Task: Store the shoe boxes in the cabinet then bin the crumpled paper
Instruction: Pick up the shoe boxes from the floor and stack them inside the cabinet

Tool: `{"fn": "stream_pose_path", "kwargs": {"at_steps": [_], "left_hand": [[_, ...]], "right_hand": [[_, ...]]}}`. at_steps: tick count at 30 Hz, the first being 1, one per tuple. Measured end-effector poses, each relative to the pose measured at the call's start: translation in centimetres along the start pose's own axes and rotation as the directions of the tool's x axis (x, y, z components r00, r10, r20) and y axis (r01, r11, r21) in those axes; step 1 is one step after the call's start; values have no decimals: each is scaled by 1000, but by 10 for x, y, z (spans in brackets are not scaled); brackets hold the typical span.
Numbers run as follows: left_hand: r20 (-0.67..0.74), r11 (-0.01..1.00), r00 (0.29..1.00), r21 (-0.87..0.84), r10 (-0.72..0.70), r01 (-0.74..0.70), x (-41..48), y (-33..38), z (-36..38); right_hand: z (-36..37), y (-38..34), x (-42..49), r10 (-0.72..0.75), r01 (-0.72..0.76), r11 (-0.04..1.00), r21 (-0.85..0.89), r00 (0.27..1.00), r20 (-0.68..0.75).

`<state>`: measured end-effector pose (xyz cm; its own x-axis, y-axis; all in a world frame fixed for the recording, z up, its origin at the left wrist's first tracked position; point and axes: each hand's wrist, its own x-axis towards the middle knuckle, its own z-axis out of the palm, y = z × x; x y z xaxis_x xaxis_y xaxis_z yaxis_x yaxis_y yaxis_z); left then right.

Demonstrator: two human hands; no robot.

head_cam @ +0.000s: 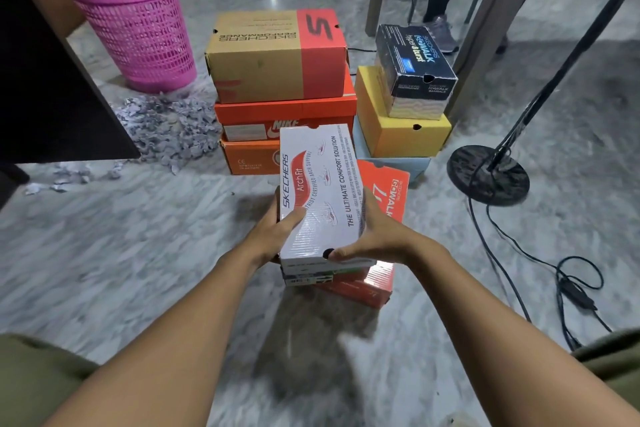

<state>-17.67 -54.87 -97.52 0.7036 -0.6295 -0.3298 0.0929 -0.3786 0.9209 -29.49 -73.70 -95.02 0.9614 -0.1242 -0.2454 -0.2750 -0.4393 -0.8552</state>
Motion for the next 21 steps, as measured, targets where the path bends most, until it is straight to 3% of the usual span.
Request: {"fn": "stream_pose_path", "kwargs": {"at_steps": [9,14,21], "left_hand": [[-233,999,972,-49,-21,10,-31,-1,-43],[-427,999,904,-38,-16,0,-53,4,-81],[-569,999,822,-33,-13,-6,-86,15,-158]], "right_hand": [[31,-36,21,-168,169,982,80,986,-16],[53,-76,50,-269,269,962,52,963,-11],[97,-141,99,-387,377,918,123,920,67]]}}
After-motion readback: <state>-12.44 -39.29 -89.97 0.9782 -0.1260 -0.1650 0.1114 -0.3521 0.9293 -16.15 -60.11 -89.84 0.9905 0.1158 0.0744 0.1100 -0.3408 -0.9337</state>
